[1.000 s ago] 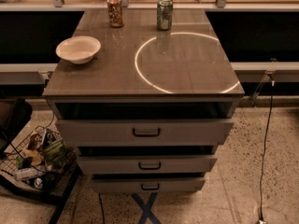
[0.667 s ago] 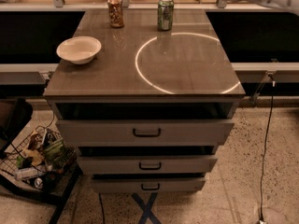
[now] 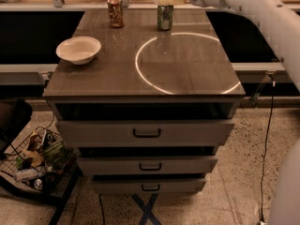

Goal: Place green can into paper bowl

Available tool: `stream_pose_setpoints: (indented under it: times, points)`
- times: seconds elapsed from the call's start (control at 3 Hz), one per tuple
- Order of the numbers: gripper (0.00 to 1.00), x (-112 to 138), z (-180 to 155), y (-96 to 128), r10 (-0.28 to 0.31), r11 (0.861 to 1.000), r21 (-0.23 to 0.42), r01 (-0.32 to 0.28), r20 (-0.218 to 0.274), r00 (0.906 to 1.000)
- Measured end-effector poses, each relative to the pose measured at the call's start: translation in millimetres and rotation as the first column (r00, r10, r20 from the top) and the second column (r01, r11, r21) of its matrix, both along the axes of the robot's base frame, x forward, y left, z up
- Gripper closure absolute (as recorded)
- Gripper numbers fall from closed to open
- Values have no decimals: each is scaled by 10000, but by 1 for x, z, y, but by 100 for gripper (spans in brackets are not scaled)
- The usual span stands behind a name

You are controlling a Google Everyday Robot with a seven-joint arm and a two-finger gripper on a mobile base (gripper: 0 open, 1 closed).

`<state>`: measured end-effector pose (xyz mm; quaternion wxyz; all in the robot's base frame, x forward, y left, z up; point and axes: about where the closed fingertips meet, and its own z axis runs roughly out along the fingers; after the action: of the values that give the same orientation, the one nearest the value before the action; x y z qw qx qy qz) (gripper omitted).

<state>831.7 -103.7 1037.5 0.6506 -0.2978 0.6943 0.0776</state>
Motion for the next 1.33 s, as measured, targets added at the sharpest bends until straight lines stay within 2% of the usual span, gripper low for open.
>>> stream_pose_setpoints:
  times: [0.33,0.67,1.0,1.33]
  points:
    - [0,23,-20,5,-79,9999,-113,76,-200,9998]
    - [0,46,-49,6,-109,9989,441,131,-484,9988]
    - [0,52,-59,15,37,9991,431,-9,-638,9980]
    - [0,74,-80,18,330,9980,558,-287,-782,9964]
